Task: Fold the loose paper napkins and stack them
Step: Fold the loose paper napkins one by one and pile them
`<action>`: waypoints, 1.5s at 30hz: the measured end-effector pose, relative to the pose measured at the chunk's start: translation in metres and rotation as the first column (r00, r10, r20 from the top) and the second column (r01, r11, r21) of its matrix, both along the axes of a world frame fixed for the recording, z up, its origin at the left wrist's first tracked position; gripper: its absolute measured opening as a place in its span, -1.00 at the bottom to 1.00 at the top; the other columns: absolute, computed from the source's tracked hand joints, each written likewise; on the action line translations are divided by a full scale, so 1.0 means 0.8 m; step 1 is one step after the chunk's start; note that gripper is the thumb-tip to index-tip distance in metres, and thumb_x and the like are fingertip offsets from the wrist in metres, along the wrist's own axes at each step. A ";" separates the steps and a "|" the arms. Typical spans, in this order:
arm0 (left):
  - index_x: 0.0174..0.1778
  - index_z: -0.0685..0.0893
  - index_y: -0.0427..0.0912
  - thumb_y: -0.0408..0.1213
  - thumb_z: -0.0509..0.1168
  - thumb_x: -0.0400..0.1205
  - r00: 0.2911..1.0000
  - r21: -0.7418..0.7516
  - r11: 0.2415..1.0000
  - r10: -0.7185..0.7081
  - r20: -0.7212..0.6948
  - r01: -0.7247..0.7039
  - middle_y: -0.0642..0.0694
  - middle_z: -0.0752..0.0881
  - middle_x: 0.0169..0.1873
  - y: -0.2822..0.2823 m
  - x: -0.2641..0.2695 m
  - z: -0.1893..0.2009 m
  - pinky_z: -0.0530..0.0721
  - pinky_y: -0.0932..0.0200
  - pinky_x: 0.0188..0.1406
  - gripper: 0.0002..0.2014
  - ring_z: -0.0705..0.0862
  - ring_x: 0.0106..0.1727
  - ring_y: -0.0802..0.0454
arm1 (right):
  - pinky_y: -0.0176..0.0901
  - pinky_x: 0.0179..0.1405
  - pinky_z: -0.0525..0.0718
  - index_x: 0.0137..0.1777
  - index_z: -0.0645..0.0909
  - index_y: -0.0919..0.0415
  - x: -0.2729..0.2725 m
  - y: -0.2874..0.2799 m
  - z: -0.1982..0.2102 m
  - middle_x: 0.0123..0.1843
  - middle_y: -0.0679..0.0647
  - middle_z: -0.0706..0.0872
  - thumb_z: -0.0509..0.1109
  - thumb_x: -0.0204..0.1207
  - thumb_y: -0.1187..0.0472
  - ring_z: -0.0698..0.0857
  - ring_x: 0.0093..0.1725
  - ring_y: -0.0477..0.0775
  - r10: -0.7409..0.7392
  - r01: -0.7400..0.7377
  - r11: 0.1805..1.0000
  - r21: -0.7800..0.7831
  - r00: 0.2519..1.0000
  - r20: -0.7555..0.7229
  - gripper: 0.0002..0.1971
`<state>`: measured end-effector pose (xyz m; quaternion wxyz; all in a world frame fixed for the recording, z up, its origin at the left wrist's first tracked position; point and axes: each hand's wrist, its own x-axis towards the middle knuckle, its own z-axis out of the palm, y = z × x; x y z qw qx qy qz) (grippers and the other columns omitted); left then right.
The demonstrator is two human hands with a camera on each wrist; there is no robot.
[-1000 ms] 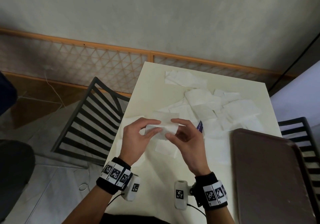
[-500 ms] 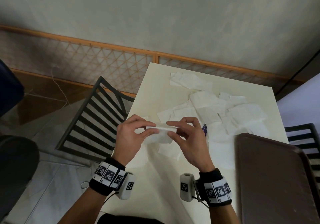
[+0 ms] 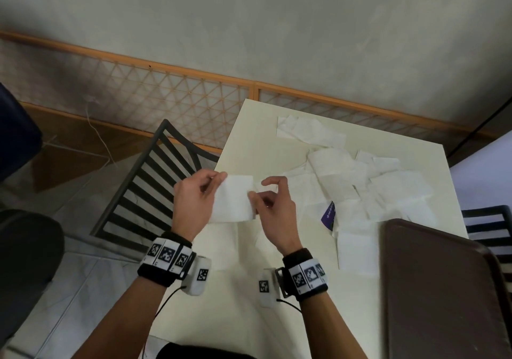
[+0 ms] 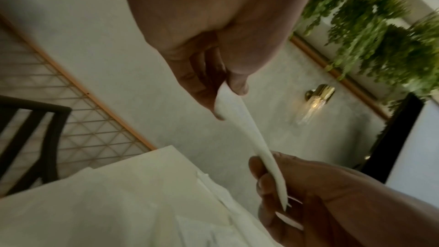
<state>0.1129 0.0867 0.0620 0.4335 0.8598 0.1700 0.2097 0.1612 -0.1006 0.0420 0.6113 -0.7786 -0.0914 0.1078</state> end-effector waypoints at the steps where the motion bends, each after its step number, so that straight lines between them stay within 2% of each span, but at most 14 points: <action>1: 0.10 0.85 -0.18 -0.11 0.42 0.80 0.999 0.014 0.999 0.031 -0.029 -0.030 0.07 0.82 -0.24 0.008 0.007 -0.009 0.69 0.32 -0.23 -0.80 0.81 -0.20 0.20 | -0.10 -0.14 0.73 0.24 0.45 0.00 0.005 0.008 -0.010 -0.27 0.07 0.88 0.55 0.75 0.14 0.79 -0.30 0.02 0.006 -0.007 1.000 -0.031 1.000 -0.014 -0.70; 5: 0.34 0.69 -0.04 -0.04 0.47 0.76 0.960 0.021 0.997 0.080 -0.270 -0.077 0.06 0.82 -0.22 0.042 0.030 -0.054 0.80 -0.04 0.09 -0.71 0.79 -0.06 -0.04 | 0.00 -0.08 0.75 0.18 0.48 0.03 0.028 0.046 -0.055 -0.30 0.09 0.87 0.53 0.72 0.19 0.82 -0.22 0.10 0.034 -0.047 0.983 -0.176 0.996 -0.079 -0.76; 7: 0.46 0.53 0.03 -0.10 0.54 0.72 0.880 0.011 0.999 0.032 -0.474 -0.030 -0.05 0.82 -0.11 0.053 0.036 -0.077 0.68 -0.07 0.19 -0.55 0.66 0.09 -0.04 | 0.01 -0.09 0.71 0.15 0.48 0.01 0.039 0.062 -0.078 -0.19 0.20 0.85 0.47 0.74 0.21 0.80 -0.09 0.26 0.065 -0.101 0.961 -0.258 0.987 -0.144 -0.81; 10: 0.42 0.48 0.01 -0.25 0.65 0.61 0.769 0.047 0.997 -0.015 -0.639 0.059 -0.12 0.79 0.01 0.057 0.036 -0.105 0.78 -0.14 0.16 -0.43 0.76 0.18 -0.18 | 0.10 0.03 0.77 0.15 0.52 0.04 0.045 0.074 -0.094 0.04 0.26 0.75 0.37 0.76 0.21 0.74 0.05 0.37 0.117 -0.185 0.896 -0.403 0.975 -0.189 -0.91; 14: 0.58 0.45 -0.11 -0.19 0.64 0.61 0.710 0.170 0.981 0.051 -0.702 0.098 -0.30 0.67 0.29 0.044 0.033 -0.115 0.72 -0.19 0.32 -0.32 0.70 0.32 -0.29 | 0.22 0.14 0.79 0.21 0.56 0.19 0.043 0.071 -0.085 0.11 0.23 0.72 0.36 0.79 0.20 0.74 0.07 0.33 0.153 -0.209 0.826 -0.523 0.977 -0.148 -0.90; 18: 0.68 0.37 -0.04 -0.30 0.60 0.66 0.732 0.172 0.978 0.033 -0.681 0.116 -0.33 0.65 0.34 0.032 0.035 -0.114 0.70 -0.20 0.32 -0.27 0.68 0.33 -0.29 | 0.23 0.12 0.75 0.30 0.53 0.27 0.047 0.044 -0.083 0.23 0.26 0.68 0.34 0.77 0.20 0.71 0.18 0.38 0.038 -0.028 0.771 -0.636 0.999 0.002 -0.80; 22: 0.66 0.41 -0.02 -0.37 0.53 0.70 0.772 0.204 0.968 0.016 -0.636 0.148 -0.31 0.65 0.31 0.028 0.048 -0.109 0.60 -0.04 0.13 -0.35 0.62 0.19 -0.16 | 0.27 0.39 0.73 0.70 0.28 0.29 0.056 -0.014 -0.085 0.59 0.46 0.41 0.44 0.78 0.00 0.55 0.50 0.51 -0.211 0.156 0.571 -0.806 0.977 0.040 -0.35; 25: 0.67 0.43 -0.06 -0.37 0.57 0.67 0.792 0.222 0.965 0.025 -0.610 0.140 -0.32 0.56 0.45 0.022 0.051 -0.104 0.68 -0.15 0.36 -0.32 0.62 0.43 -0.29 | 0.18 0.46 0.68 0.73 0.13 0.35 0.055 -0.049 -0.096 0.58 0.49 0.49 0.55 0.72 -0.09 0.60 0.52 0.50 -0.247 0.053 0.477 -0.877 0.966 -0.076 -0.13; 30: 0.64 0.51 -0.05 -0.21 0.59 0.66 0.864 0.291 0.945 0.018 -0.504 0.151 -0.23 0.46 0.61 -0.009 0.042 -0.091 0.67 -0.24 0.51 -0.36 0.50 0.59 -0.30 | 0.20 0.26 0.79 0.50 0.45 0.30 0.052 -0.070 -0.110 0.36 0.32 0.73 0.54 0.67 0.22 0.77 0.30 0.44 -0.332 0.139 0.735 -0.664 0.927 -0.173 -0.51; 35: 0.51 0.62 -0.02 0.17 0.44 0.74 0.905 -0.085 0.969 -0.246 -0.347 0.231 0.04 0.71 0.34 -0.049 0.027 -0.073 0.69 -0.03 0.45 -0.49 0.67 0.41 0.02 | 0.02 -0.07 0.70 -0.05 0.70 0.15 0.028 -0.086 -0.063 -0.10 0.06 0.82 0.67 0.61 0.10 0.78 -0.12 0.11 -0.179 0.141 0.974 -0.179 0.959 -0.217 -0.79; 38: 0.53 0.65 0.00 0.30 0.45 0.63 0.883 -0.431 0.871 -0.376 -0.281 0.234 0.08 0.84 0.25 -0.072 0.016 -0.040 0.76 0.04 0.43 -0.36 0.79 0.31 0.18 | 0.11 -0.04 0.76 -0.09 0.77 0.26 0.009 -0.089 -0.008 -0.06 0.31 0.81 0.59 0.73 0.23 0.78 -0.07 0.15 0.006 0.042 0.981 0.190 0.970 -0.243 -0.83; 40: 0.51 0.68 -0.03 0.14 0.54 0.64 0.877 -0.669 0.706 -0.451 -0.169 0.234 -0.06 0.91 0.19 -0.081 0.010 -0.017 0.79 -0.10 0.41 -0.43 0.88 0.27 0.03 | 0.13 0.06 0.81 -0.02 0.78 0.34 0.002 -0.091 0.022 0.00 0.36 0.81 0.56 0.76 0.26 0.81 0.00 0.18 0.042 0.031 0.954 0.297 0.971 -0.236 -0.85; 42: 0.46 0.74 -0.15 -0.12 0.59 0.68 0.883 -0.754 0.603 -0.465 -0.067 0.261 -0.18 0.92 0.20 -0.082 0.005 -0.003 0.80 -0.23 0.39 -0.55 0.89 0.28 -0.17 | 0.13 0.12 0.84 0.03 0.79 0.34 -0.001 -0.093 0.035 0.01 0.23 0.84 0.53 0.78 0.26 0.83 0.04 0.15 0.037 0.051 0.938 0.344 0.969 -0.245 -0.86; 45: 0.30 0.83 -0.22 -0.26 0.59 0.68 0.929 -0.684 0.685 -0.368 -0.028 0.250 -0.15 0.93 0.14 -0.078 0.002 0.012 0.84 -0.34 0.32 -0.71 0.91 0.21 -0.19 | 0.22 0.20 0.88 0.20 0.81 0.34 -0.004 -0.097 0.039 0.14 0.32 0.85 0.55 0.77 0.24 0.86 0.14 0.20 0.061 0.008 0.952 0.307 0.975 -0.214 -0.84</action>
